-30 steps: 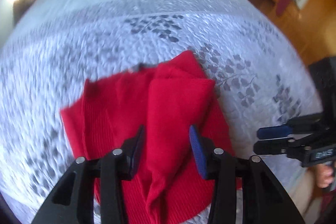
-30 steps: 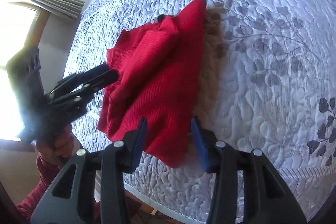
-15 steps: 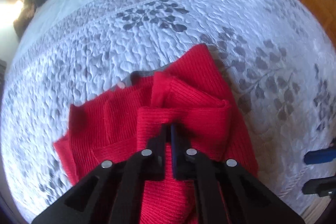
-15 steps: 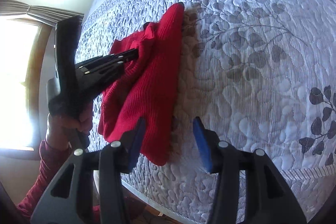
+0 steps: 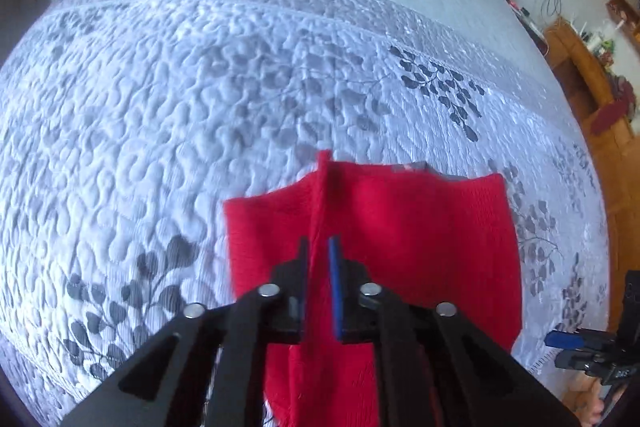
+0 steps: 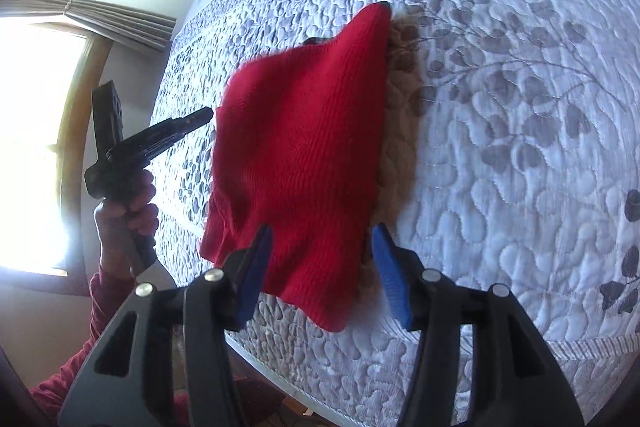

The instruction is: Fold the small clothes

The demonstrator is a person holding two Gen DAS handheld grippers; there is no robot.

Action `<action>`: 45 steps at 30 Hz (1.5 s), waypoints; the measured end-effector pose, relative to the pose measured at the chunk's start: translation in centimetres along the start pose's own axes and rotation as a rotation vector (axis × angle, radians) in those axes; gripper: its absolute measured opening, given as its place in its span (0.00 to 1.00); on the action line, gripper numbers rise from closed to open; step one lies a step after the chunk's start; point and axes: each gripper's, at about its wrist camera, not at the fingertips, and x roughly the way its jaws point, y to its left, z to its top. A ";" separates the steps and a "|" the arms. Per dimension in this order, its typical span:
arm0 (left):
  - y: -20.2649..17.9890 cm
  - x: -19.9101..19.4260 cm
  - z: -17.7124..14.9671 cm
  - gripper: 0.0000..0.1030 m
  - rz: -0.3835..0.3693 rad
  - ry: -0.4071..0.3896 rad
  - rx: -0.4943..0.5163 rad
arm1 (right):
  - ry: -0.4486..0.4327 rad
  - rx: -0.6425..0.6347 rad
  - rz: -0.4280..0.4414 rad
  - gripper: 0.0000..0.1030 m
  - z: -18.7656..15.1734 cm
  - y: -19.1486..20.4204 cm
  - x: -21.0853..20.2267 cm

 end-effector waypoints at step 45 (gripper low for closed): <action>-0.7 7.6 -6.5 0.14 -0.599 0.333 -0.233 | 0.046 -0.017 0.004 0.56 -0.4 -0.2 2.2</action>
